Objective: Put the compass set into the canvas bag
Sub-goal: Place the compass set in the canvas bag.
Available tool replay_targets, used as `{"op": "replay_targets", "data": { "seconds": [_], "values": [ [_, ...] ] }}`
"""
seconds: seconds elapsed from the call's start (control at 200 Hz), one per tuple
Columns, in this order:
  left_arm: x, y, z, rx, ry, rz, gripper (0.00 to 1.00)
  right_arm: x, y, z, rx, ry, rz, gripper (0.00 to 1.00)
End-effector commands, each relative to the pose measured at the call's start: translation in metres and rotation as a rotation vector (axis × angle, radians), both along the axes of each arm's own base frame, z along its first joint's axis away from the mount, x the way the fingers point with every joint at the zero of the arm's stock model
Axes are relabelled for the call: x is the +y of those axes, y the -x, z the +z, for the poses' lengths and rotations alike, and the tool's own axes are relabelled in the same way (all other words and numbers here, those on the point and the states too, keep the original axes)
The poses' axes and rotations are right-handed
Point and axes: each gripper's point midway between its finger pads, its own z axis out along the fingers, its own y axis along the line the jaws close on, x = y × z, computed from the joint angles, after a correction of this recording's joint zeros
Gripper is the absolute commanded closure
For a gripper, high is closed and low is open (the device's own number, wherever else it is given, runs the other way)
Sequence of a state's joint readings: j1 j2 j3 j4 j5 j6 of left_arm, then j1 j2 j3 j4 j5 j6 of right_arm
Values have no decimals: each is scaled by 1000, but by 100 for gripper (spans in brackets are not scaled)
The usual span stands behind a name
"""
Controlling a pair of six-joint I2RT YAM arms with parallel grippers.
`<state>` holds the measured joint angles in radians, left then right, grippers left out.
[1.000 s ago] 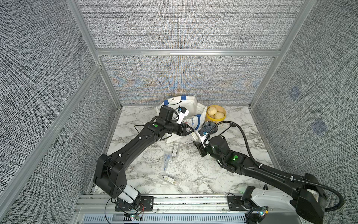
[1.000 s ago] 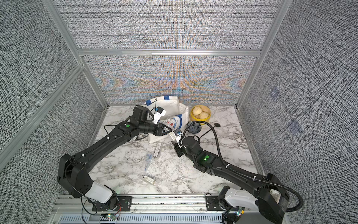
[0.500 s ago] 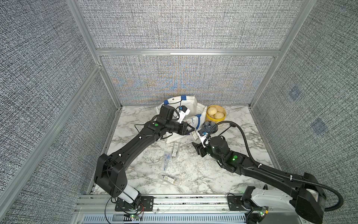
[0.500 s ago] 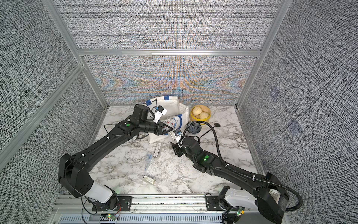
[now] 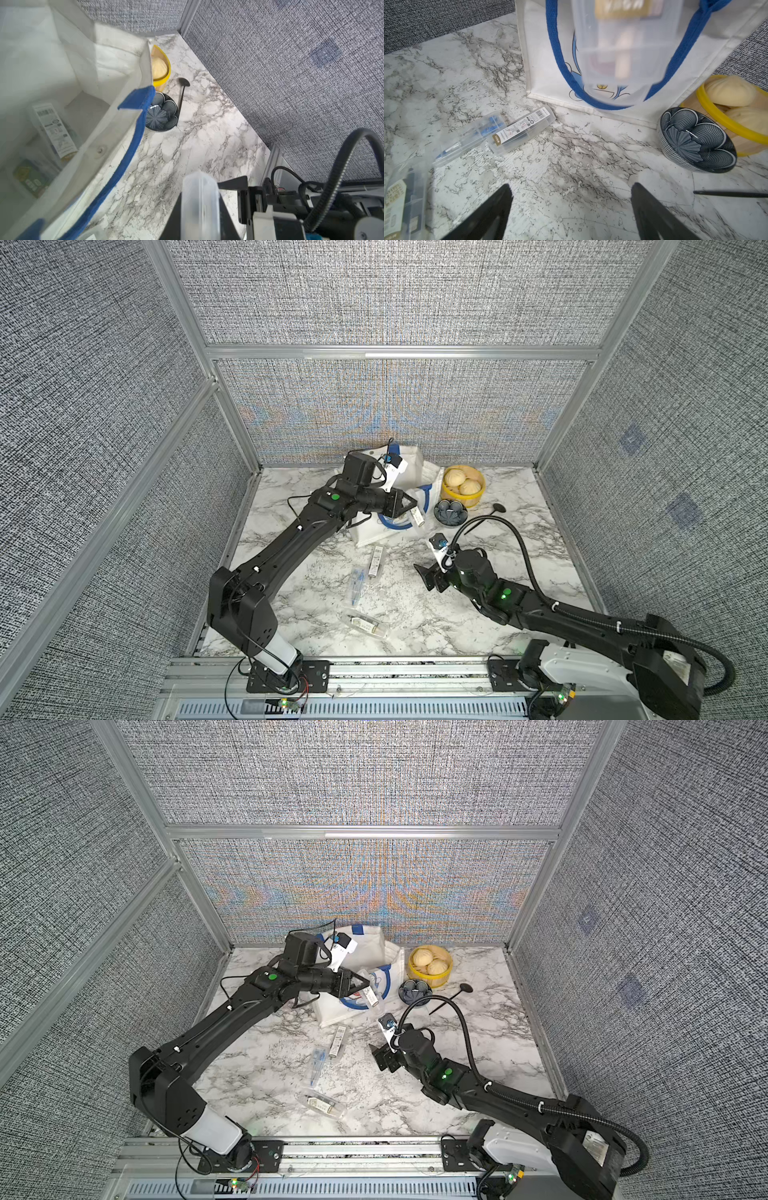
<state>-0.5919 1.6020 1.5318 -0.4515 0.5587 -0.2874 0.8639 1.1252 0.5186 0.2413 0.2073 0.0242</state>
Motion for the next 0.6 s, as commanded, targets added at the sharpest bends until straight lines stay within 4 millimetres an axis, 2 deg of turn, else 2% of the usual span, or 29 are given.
{"op": "replay_targets", "data": {
  "seconds": [0.0, 0.16, 0.325, 0.53, 0.595],
  "values": [
    [7, -13, 12, -59, -64, 36, 88, 3, -3, 13, -53, -51, 2, 11],
    [14, -40, 44, -135, -116, 83, 88, -2, 3, 12, -58, -79, 4, 11],
    [22, -78, 62, -185, -138, 137, 89, -2, 7, 11, -51, -99, 15, 11],
    [40, -137, 55, -216, -140, 238, 90, 3, 9, 7, -26, -99, 39, 11],
    [47, -150, 56, -242, -136, 267, 90, 6, 10, 6, -17, -94, 57, 12]
  ]
}}
